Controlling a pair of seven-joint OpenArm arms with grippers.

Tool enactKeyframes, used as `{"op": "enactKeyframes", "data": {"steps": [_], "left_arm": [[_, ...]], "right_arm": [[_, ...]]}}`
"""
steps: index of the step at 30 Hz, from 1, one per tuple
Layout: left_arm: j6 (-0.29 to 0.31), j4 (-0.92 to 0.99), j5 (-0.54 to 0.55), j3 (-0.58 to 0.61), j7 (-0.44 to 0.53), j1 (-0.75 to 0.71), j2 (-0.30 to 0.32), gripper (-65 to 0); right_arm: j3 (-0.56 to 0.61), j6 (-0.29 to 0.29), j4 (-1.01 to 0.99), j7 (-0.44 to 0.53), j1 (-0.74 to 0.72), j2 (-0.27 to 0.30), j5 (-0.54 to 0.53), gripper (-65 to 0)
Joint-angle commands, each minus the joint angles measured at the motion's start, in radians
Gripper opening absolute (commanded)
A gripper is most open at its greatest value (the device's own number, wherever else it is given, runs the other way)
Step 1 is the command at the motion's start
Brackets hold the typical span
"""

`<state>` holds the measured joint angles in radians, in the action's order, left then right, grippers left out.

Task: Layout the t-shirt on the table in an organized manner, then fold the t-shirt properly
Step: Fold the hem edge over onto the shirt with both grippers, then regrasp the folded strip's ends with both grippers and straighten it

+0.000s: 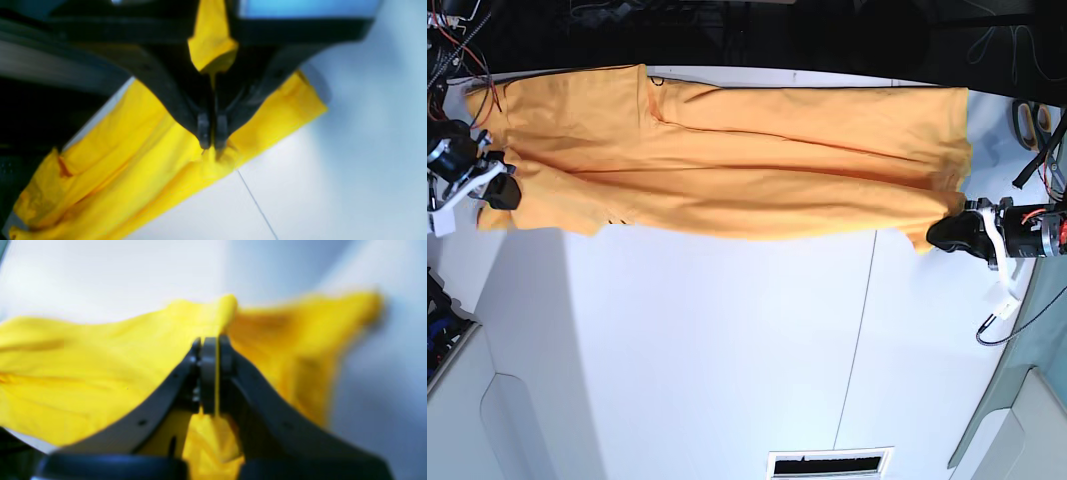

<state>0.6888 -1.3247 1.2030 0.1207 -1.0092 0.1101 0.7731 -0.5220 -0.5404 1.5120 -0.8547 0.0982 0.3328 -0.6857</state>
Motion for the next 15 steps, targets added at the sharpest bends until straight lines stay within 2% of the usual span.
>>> {"op": "enactKeyframes", "data": {"steps": [1,5,11,12,13,15], "left_arm": [[0.009,-0.034,0.029,-0.009,0.008,0.000,0.032,-65.0],[0.009,-0.068,0.034,-0.009,0.000,-0.077,0.055,-65.0],[0.009,-0.068,-0.031,-0.009,0.018,-0.164,0.033,-64.7],[0.009,-0.068,-0.042,-0.009,0.020,-0.174,0.023,-59.4],[0.009,-0.068,-0.064,-0.009,0.030,-0.183,0.014,-54.2],[0.009,-0.068,-0.106,-0.009,0.049,-0.195,-0.005,-46.9]], "right_arm": [[-0.024,-0.008,0.032,0.014,0.008,0.019,-0.032,-65.0],[-0.080,-0.026,0.049,0.017,0.087,0.019,-0.064,-65.0],[-0.080,-0.025,0.039,0.018,0.118,0.010,-0.055,-65.0],[-0.080,-0.025,0.039,0.021,0.119,0.010,-0.055,-65.0],[-0.080,-0.025,0.039,0.020,0.119,0.010,-0.055,-61.1],[-0.080,-0.024,0.039,0.021,0.118,0.010,-0.056,-45.0]]}}
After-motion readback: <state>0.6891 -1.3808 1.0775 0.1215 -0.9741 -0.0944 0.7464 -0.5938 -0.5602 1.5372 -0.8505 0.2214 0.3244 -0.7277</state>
